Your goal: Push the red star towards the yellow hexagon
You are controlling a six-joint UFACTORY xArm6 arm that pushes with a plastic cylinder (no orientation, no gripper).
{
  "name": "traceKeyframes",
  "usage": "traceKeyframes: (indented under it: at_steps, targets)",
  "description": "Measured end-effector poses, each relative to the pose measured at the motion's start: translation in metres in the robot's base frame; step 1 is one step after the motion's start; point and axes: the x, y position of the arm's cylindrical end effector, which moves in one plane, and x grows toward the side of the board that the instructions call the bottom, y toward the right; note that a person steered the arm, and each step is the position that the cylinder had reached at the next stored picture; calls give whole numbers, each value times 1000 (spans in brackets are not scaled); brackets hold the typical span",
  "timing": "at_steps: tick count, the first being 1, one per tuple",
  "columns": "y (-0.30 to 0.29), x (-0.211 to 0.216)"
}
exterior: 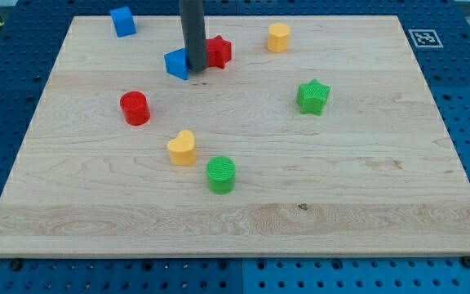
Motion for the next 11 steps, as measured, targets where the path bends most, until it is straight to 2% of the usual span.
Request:
traceKeyframes:
  at_steps: [2, 3, 4, 7, 8, 11]
  targets:
    - [0, -45]
    - [-3, -37]
    - [-3, -10]
    - [23, -28]
    - [44, -28]
    - [54, -24]
